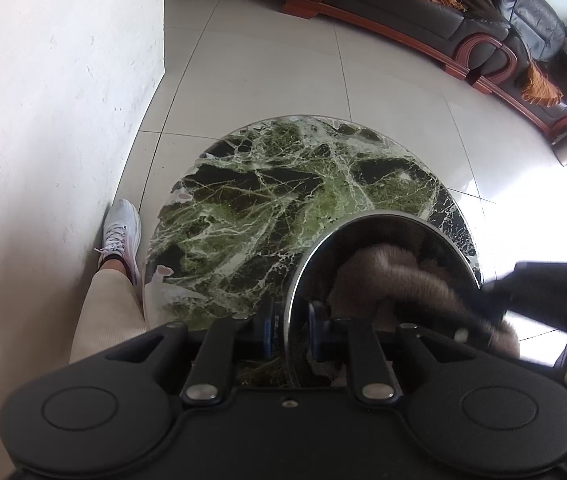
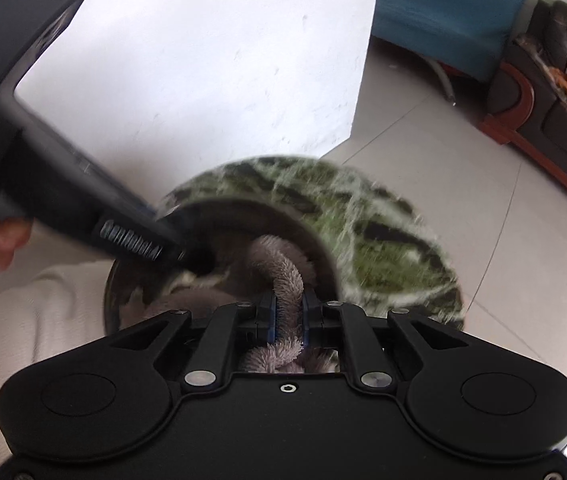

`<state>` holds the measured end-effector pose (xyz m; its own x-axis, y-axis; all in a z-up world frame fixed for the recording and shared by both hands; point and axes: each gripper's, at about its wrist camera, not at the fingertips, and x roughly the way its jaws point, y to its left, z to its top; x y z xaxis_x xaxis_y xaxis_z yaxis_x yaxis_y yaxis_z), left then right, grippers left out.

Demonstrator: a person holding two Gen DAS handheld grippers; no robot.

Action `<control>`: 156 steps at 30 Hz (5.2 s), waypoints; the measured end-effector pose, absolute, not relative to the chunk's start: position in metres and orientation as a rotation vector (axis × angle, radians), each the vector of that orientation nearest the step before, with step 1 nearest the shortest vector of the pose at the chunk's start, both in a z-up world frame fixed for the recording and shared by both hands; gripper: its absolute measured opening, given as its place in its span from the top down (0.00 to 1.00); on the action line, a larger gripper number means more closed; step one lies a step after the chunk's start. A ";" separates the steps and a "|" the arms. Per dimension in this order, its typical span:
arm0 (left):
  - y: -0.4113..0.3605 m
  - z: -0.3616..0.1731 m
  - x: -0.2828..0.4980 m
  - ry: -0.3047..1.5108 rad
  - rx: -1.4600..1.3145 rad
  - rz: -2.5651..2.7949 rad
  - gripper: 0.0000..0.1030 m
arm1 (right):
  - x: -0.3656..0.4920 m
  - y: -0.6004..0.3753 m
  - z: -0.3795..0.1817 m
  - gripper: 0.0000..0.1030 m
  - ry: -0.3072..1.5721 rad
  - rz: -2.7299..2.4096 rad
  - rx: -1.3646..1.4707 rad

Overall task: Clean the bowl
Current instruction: 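Wipe the pink towel along the bowl wall with the right gripper, then press and rub the towel against the bowl bottom with the right gripper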

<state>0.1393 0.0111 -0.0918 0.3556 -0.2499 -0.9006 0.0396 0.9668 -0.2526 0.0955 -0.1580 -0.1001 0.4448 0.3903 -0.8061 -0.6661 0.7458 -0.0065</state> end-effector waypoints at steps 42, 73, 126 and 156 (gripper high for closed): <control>0.010 -0.093 0.141 1.195 -0.201 -0.187 0.82 | 0.080 -0.139 -0.107 0.90 0.855 0.762 -0.445; 0.012 -0.093 0.140 1.192 -0.200 -0.184 0.82 | 0.096 -0.152 -0.096 0.90 0.822 0.679 -0.444; 0.013 -0.095 0.143 1.204 -0.199 -0.205 0.82 | 0.106 -0.129 -0.108 0.91 0.816 0.791 -0.486; 0.008 -0.094 0.142 1.205 -0.176 -0.205 0.81 | 0.104 -0.140 -0.098 0.89 0.819 0.736 -0.440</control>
<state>0.1420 0.0083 -0.0937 0.3432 -0.2503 -0.9053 0.0639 0.9678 -0.2434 0.1043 -0.1403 -0.0981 0.4610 0.4151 -0.7843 -0.7357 0.6731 -0.0762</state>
